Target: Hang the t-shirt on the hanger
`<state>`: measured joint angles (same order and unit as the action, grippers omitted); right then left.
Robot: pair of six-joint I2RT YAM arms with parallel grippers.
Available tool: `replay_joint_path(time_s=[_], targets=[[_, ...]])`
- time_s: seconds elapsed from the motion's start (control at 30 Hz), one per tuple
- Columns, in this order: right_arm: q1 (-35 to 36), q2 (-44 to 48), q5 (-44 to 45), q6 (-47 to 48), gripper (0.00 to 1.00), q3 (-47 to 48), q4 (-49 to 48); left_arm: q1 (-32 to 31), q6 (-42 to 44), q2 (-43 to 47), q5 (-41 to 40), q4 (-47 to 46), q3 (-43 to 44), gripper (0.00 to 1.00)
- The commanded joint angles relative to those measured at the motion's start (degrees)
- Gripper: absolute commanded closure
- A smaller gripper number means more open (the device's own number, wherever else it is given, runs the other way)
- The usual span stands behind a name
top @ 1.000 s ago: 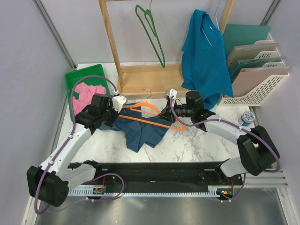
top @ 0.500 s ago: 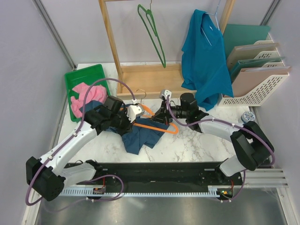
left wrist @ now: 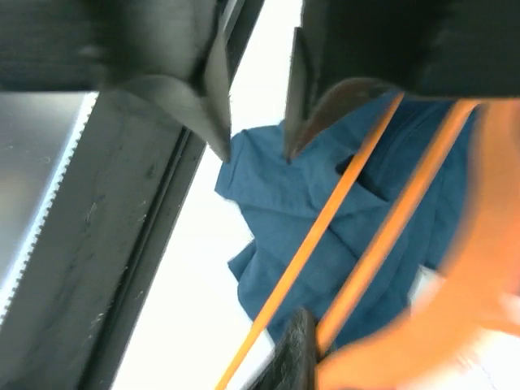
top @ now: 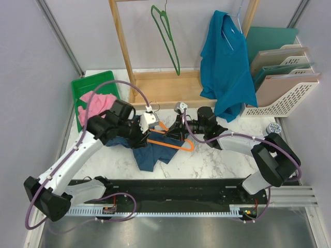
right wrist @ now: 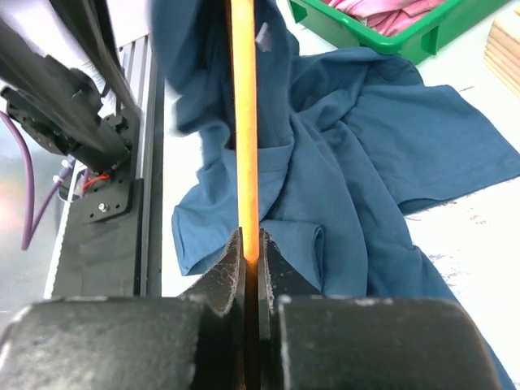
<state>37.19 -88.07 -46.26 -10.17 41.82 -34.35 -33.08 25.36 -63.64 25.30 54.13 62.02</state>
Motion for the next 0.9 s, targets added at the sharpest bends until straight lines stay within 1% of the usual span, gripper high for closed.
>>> replay_joint_path(time_s=[0.0,0.03,0.07,0.13,0.17,0.2,0.23,0.27,0.37,0.4,0.43,0.47,0.57,0.67,0.73,0.77,0.8,0.83,0.87], targets=[[0.34,4.57,-0.41,4.36,1.0,-1.83,-5.65,10.17,2.85,2.38,13.62,11.07,15.37,0.51],[0.17,5.01,-0.5,5.5,1.0,-2.18,-4.42,12.49,2.85,2.38,15.12,12.48,17.15,0.41],[0.25,5.8,-0.41,6.65,1.0,-2.71,-4.32,13.99,2.85,2.12,14.96,15.1,18.65,0.38],[0.25,6.42,-0.76,7.88,1.0,-3.85,-4.24,16.99,3.29,2.37,13.99,16.7,21.73,0.34],[0.34,6.86,-0.76,8.93,1.0,-4.03,-4.15,18.04,3.11,2.46,13.2,17.41,22.35,0.34],[0.25,6.95,-0.76,9.47,1.0,-4.2,-3.89,20.4,3.55,2.46,13.54,17.85,22.96,0.34],[0.34,6.95,-0.94,9.73,1.0,-4.21,-3.19,20.95,3.73,2.2,13.29,18.2,22.8,0.33],[0.25,7.38,-1.29,11.39,1.0,-4.29,-3.09,21.21,3.55,1.85,10.5,18.29,22.45,0.33],[0.25,8.61,-2.08,13.07,1.0,-4.29,-2.04,24.72,6.97,-0.52,8.11,18.91,21.83,0.33],[0.25,8.88,-2.17,14.64,1.0,-4.12,-0.65,26.21,9.85,-1.57,7.93,19.43,22.7,0.33],[0.25,9.23,-2.43,15.53,1.0,-4.03,-0.02,26.57,11.71,-2.01,7.31,19.87,22.97,0.33],[0.16,9.76,-2.43,15.97,1.0,-4.12,0.33,26.66,16.77,-2.71,5.74,20.92,23.23,0.33],[0.25,10.29,-3.31,17.29,1.0,-4.64,0.42,26.84,23.22,-5.35,2.39,24.0,22.54,0.34],[0.34,10.64,-3.75,19.39,1.0,-4.65,0.86,26.67,25.26,-7.64,2.65,25.67,22.36,0.35],[0.34,10.82,-3.75,20.72,1.0,-4.56,1.21,26.67,25.0,-9.4,4.39,26.64,22.79,0.44],[0.34,10.9,-4.1,21.5,1.0,-3.95,2.17,26.66,24.56,-9.92,5.36,26.82,23.32,0.53],[0.34,10.73,-4.01,21.86,1.0,-3.86,2.88,26.75,24.38,-10.28,6.68,27.08,23.58,0.68],[0.34,10.55,-4.1,21.95,1.0,-3.85,2.88,26.58,24.47,-10.8,9.83,28.39,24.02,0.73],[0.43,10.29,-4.36,22.13,1.0,-3.59,2.88,25.45,24.29,-10.89,10.81,28.49,24.11,0.79]])
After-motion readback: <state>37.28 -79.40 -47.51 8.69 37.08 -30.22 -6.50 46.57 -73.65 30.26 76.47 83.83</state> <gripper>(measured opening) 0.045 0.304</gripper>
